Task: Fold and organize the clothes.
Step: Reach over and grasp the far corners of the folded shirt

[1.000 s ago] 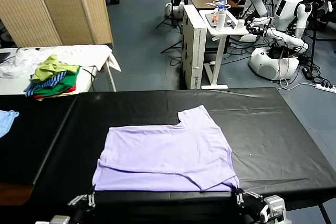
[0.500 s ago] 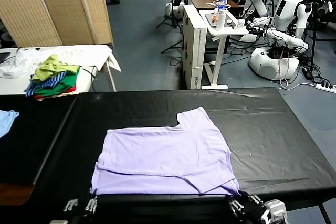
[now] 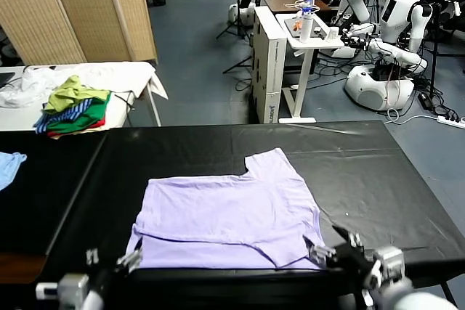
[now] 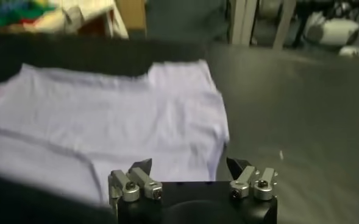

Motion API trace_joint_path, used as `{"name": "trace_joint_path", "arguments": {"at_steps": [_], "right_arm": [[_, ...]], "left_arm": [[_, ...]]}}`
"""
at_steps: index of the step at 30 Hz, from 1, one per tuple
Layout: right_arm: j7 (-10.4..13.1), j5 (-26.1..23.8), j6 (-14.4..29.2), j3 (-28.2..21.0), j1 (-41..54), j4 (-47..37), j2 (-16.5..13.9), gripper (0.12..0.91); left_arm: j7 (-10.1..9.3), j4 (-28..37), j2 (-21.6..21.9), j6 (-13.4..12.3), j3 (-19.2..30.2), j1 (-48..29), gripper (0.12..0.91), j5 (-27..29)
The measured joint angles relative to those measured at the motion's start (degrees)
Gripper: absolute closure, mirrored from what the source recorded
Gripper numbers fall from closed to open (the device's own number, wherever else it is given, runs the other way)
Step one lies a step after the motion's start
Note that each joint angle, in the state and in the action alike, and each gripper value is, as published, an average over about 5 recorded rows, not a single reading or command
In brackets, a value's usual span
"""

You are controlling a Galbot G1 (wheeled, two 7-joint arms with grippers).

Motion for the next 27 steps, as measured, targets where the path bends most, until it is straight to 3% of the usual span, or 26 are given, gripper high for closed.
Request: {"name": "trace_joint_path", "arguments": {"at_steps": [6,16,27], "right_arm": [[1.2,0.0,0.0,-7.0,11.9,-9.1,1.2,0.118],[0.7,0.1,0.0,-14.2,25.3,-24.6,5.4,0.118],[0.7,-0.5,0.0,-17.7,31.1,-33.6,10.1,0.123]], "left_arm": [[-0.64,6.4,4.4,1.8,3.5,-13.3,0.123,-9.0],[-0.66,22.8,8.5,4.2,14.2,-32.7,0.123,-14.0],[-1.34,30.7,9.2,6.3,18.3,-39.3,0.123,-16.5]]}}
